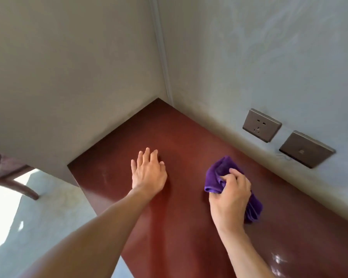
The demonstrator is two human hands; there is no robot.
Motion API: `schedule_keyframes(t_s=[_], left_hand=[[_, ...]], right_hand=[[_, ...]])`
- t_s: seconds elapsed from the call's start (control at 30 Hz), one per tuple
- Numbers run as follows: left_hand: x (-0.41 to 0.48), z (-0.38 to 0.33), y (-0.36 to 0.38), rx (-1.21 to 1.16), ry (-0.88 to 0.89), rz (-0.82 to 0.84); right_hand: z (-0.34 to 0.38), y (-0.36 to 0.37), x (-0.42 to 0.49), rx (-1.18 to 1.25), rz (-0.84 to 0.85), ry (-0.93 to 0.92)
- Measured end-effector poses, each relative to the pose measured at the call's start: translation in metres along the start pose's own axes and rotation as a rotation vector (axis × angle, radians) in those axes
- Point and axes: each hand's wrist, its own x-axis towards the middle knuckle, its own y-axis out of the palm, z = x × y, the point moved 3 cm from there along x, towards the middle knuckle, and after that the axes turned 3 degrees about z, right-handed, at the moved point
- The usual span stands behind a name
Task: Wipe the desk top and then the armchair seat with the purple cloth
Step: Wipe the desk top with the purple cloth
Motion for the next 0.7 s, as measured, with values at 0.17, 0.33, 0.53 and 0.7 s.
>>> schedule_keyframes(t_s=[0.17, 0.33, 0.53, 0.7], left_hand=[[0.062, 0.044, 0.001, 0.146, 0.040, -0.017], [0.080, 0.066, 0.002, 0.153, 0.101, -0.040], [0.083, 0.071, 0.005, 0.130, 0.129, -0.068], [0.082, 0.071, 0.006, 0.105, 0.158, -0.068]], right_hand=[[0.031, 0.075, -0.018, -0.307, 0.149, 0.060], [0.070, 0.118, 0.013, -0.326, 0.095, 0.211], [0.127, 0.180, 0.087, -0.355, 0.192, 0.074], [0.166, 0.225, 0.134, -0.348, 0.278, -0.094]])
